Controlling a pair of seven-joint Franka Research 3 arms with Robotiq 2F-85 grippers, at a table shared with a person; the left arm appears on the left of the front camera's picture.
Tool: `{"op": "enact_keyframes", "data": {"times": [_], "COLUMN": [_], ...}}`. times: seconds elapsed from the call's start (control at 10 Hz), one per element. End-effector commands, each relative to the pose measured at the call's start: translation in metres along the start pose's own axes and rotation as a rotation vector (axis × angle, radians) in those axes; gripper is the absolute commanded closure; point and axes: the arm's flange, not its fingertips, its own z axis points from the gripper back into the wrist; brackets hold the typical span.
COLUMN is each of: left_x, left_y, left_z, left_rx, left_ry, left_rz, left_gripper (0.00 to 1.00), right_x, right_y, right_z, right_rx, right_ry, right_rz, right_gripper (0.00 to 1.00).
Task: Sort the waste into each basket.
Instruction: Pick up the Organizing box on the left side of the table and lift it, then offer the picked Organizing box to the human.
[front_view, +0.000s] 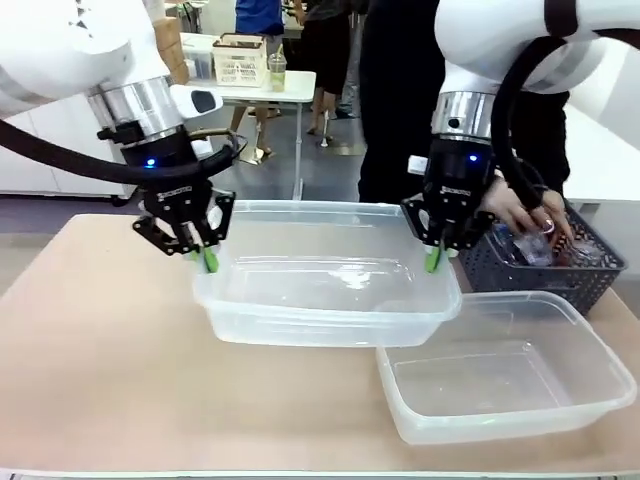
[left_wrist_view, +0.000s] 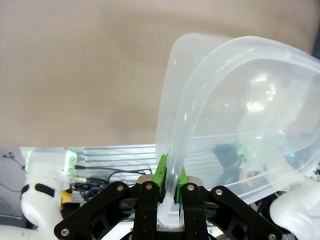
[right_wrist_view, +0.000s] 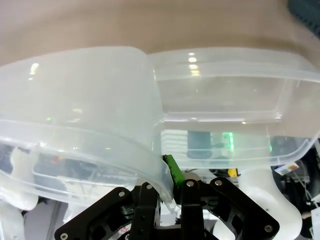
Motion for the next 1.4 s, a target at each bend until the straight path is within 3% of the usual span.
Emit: {"op": "enact_keyframes", "data": {"times": [0.0,0.1,1.3], "left_x": [0.012,0.000,0.000], "left_y": [0.003,0.000,0.000], "left_z": [-0.003,0.000,0.000], "left_rx": [0.032,0.000,0.000], "left_ry": [0.034,0.000,0.000], "left_rz": [0.006,0.000,0.000], "left_gripper": [0.93,0.93,0.93], "right_x": [-0.011,0.000,0.000], "right_y": [0.016,0.000,0.000], "right_z": [-0.001,0.000,0.000], "right_rx": [0.172,0.000,0.000], "right_ry": [-0.067,0.000,0.000], "right_rz": [-0.070,0.000,0.000], "right_gripper": [0.93,0.93,0.93]}}
